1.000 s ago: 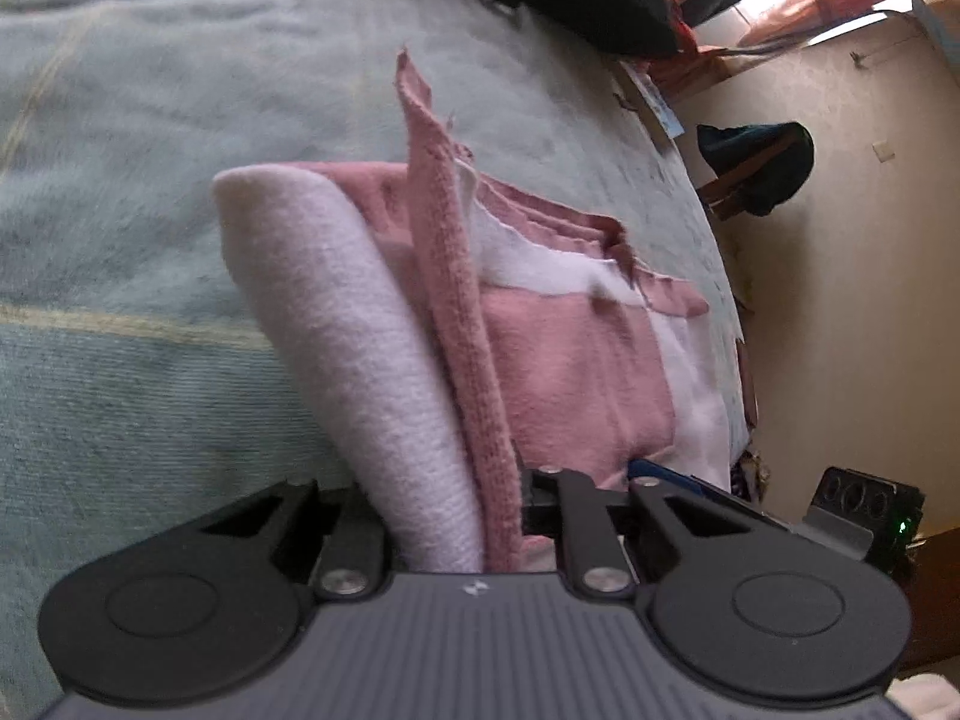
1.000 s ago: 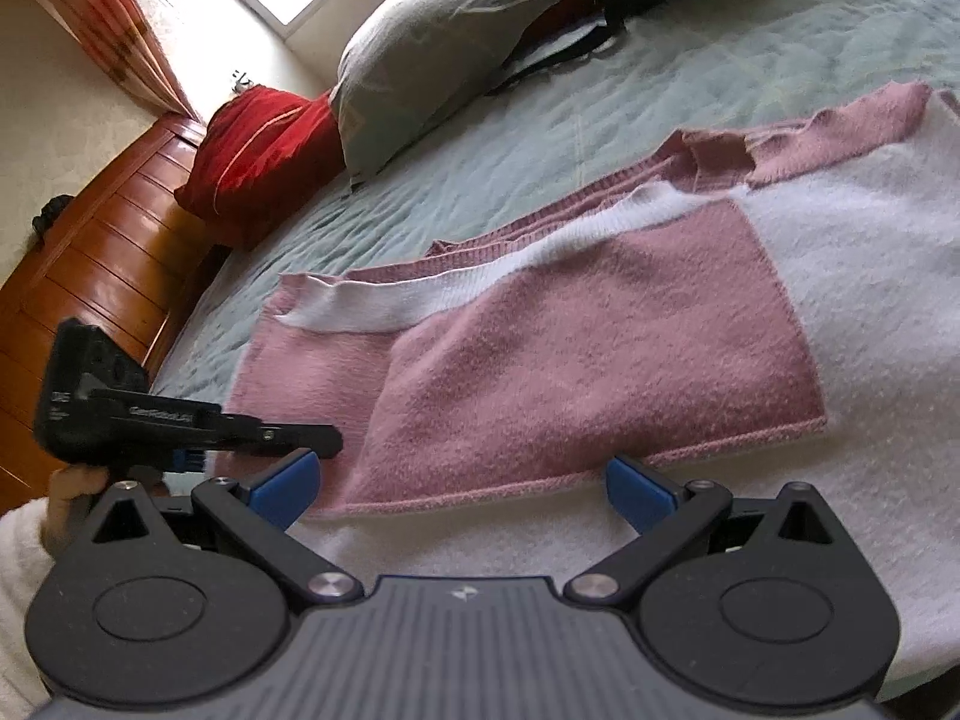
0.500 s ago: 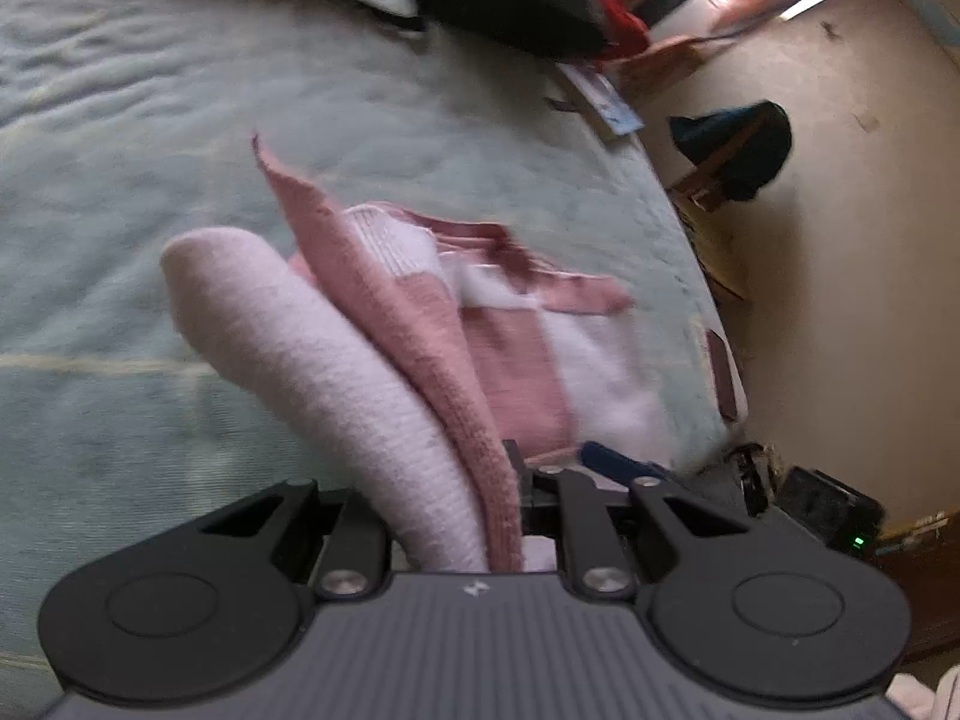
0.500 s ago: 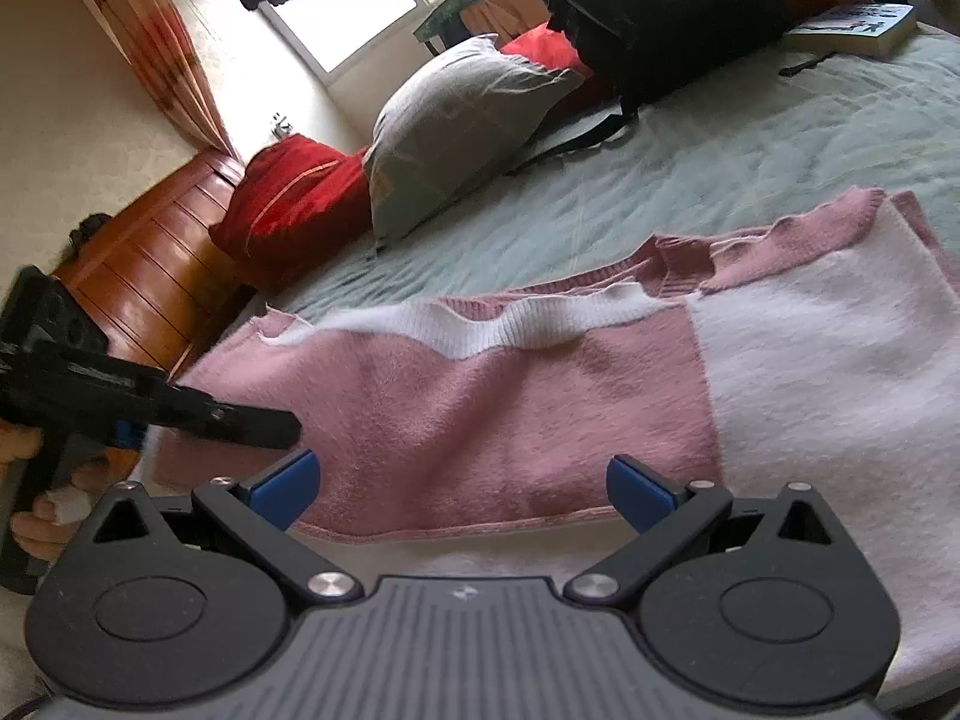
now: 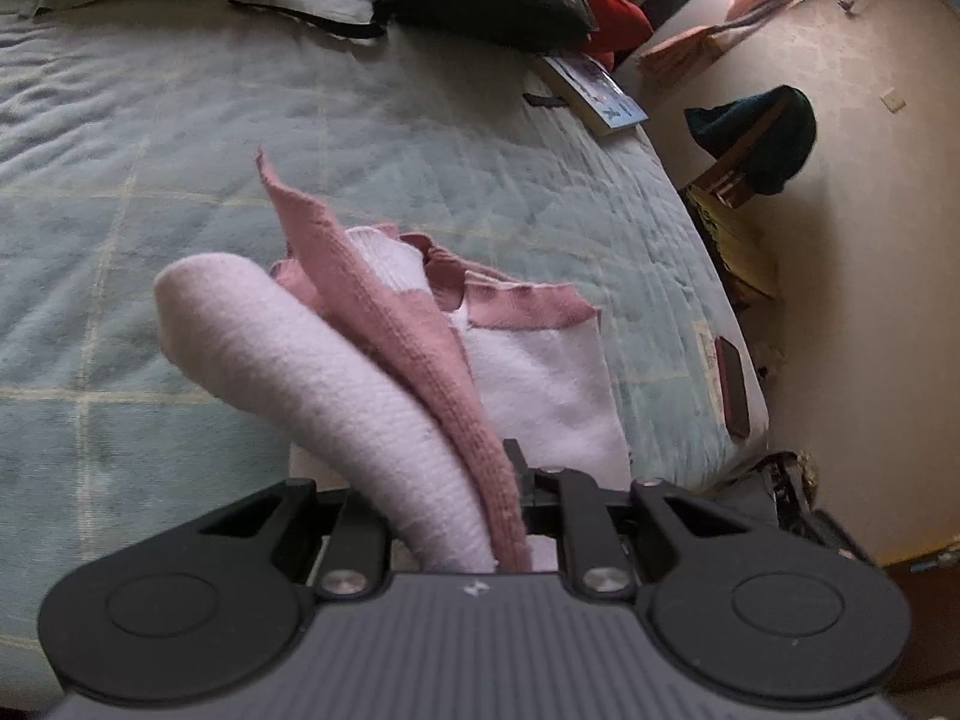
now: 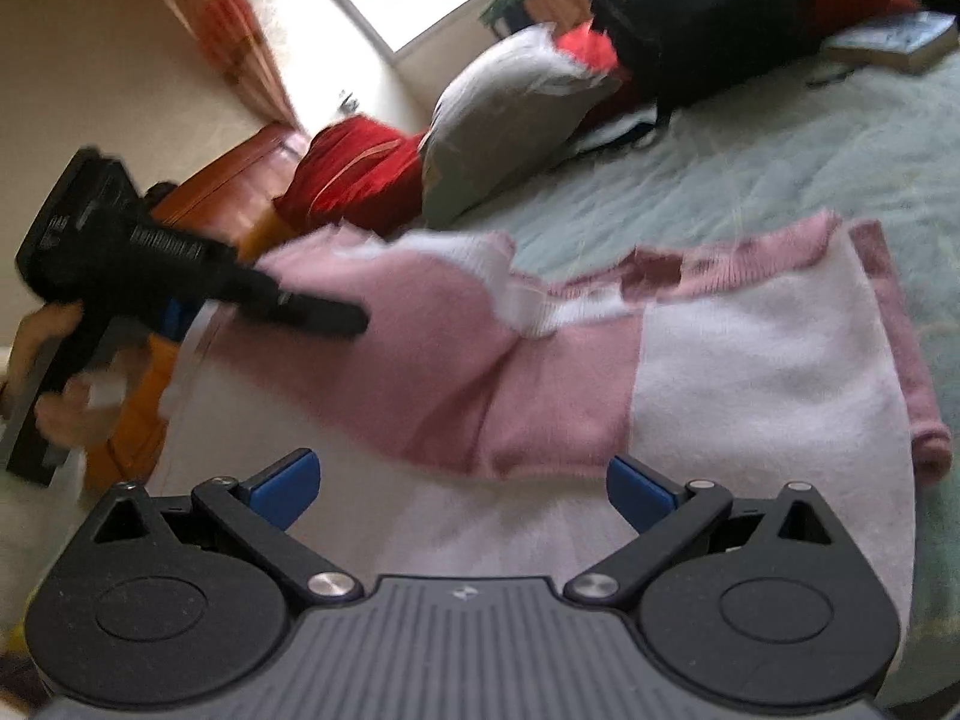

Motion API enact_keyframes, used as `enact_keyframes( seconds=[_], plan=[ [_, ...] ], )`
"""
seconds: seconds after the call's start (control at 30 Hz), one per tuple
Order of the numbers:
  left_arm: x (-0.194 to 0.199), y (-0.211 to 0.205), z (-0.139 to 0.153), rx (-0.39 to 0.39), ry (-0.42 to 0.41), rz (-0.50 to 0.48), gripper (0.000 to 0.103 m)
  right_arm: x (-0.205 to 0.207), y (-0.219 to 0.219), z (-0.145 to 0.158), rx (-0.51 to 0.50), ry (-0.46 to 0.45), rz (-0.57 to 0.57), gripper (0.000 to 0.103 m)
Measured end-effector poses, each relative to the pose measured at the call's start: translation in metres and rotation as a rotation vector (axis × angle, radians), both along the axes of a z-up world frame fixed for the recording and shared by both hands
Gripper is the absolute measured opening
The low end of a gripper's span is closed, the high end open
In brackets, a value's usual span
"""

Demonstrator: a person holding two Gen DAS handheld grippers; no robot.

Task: Fold clothes
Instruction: 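Fold the gripped sweater end over onto the strip with the left tool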

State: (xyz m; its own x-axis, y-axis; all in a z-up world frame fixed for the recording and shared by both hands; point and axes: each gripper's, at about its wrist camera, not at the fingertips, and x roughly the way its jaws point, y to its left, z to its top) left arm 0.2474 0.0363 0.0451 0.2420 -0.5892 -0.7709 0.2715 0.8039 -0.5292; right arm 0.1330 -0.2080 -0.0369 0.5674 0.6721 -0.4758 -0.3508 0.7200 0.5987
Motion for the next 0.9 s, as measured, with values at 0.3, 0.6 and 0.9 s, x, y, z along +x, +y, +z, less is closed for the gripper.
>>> enact_keyframes(
  seconds=[0.3, 0.6, 0.9],
  plan=[
    [0.012, -0.051, 0.004, 0.018, 0.006, 0.020, 0.016, -0.013, -0.031, -0.006, -0.021, 0.031, -0.003, 0.103],
    [0.031, -0.102, -0.015, 0.045, 0.038, 0.002, 0.016, -0.031, -0.060, -0.004, -0.035, 0.022, -0.036, 0.103],
    [0.037, -0.139, -0.039, 0.054, 0.064, -0.056, 0.017, -0.045, -0.083, -0.010, -0.053, 0.048, -0.101, 0.103]
  ],
)
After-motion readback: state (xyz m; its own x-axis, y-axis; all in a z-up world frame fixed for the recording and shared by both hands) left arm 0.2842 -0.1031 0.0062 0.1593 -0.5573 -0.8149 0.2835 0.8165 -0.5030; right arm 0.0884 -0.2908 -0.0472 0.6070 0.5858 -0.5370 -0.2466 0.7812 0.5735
